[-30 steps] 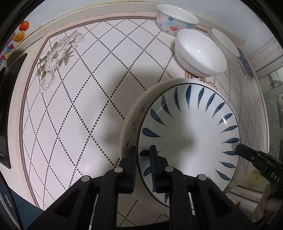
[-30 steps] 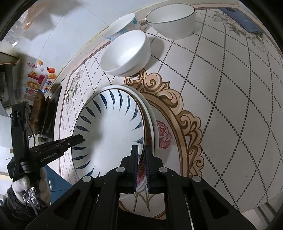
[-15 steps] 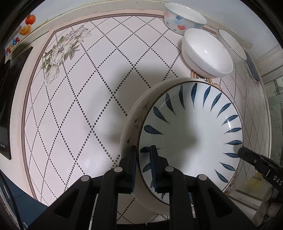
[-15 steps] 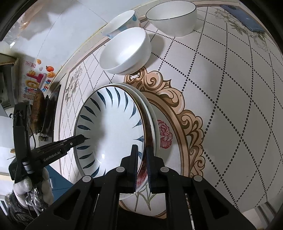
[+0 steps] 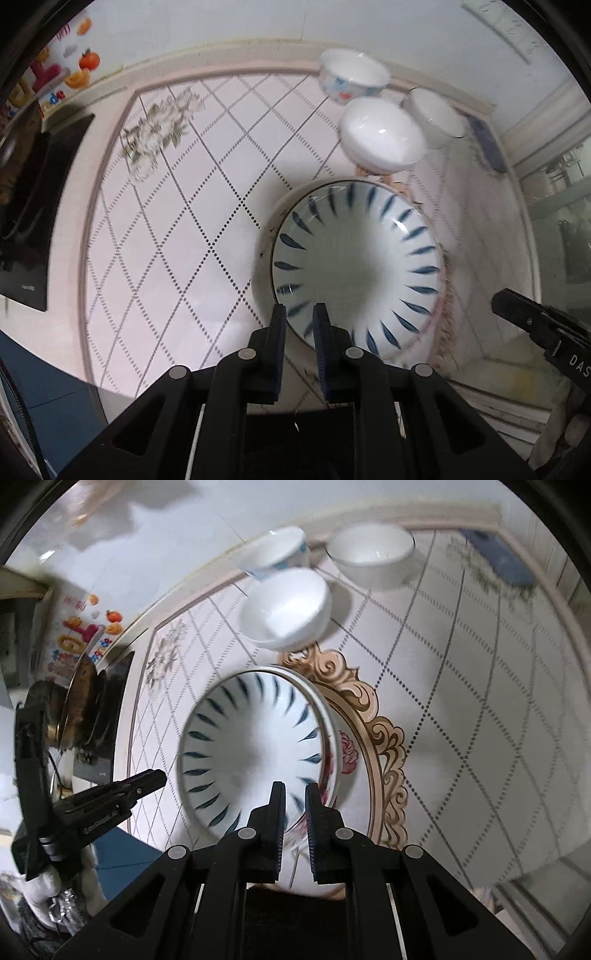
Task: Organize plates and bowls
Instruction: 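Carry the blue-striped plate onto the plate stack and open both tools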
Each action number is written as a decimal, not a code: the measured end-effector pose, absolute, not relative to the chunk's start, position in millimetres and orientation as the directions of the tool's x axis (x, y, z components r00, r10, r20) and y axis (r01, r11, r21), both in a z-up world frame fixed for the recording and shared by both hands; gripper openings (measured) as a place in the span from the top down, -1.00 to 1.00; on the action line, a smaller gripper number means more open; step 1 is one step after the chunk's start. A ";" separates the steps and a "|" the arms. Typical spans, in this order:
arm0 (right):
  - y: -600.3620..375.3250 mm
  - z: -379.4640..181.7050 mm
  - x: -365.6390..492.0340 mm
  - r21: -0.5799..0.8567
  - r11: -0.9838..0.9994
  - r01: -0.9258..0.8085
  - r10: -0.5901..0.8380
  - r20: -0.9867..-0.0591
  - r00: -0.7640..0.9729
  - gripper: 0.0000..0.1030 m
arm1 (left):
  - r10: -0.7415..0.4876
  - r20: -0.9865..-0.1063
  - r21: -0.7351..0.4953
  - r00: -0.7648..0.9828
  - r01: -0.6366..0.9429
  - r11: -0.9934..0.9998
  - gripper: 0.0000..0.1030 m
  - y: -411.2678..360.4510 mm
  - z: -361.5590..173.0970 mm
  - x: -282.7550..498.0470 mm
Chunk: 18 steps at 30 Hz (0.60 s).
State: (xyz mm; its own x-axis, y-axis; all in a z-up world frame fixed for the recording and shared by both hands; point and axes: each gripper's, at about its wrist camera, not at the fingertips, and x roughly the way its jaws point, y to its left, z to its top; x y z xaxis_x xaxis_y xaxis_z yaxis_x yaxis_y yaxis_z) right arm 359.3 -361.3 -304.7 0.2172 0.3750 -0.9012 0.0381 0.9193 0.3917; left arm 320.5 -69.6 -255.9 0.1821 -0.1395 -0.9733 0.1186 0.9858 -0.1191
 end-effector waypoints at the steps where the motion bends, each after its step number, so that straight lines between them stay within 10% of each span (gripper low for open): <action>1: -359.6 -296.3 355.0 0.383 0.923 0.037 0.366 -0.903 0.223 0.38 | -0.145 -0.972 -0.122 0.186 0.125 0.985 0.74 -72.1 -248.9 317.2; 4: -350.7 -267.8 338.0 0.352 0.936 0.032 0.334 -0.911 0.241 -0.38 | -0.155 -0.965 -0.127 0.210 0.140 0.982 0.65 -71.0 -223.3 301.5; 18: -320.6 -155.1 245.4 0.304 0.952 0.039 0.271 -0.894 0.356 -0.40 | -0.241 -0.932 -0.175 0.269 0.248 0.953 0.61 -56.7 -144.3 236.7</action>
State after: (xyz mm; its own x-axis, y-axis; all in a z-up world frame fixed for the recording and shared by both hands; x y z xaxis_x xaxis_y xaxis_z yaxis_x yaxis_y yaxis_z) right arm 245.4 -320.6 -155.1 0.3559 0.2713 -0.8943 0.0395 0.9517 0.3045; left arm 236.7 -56.7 -144.3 0.2691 -0.2412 -0.9324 0.2476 0.9529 -0.1750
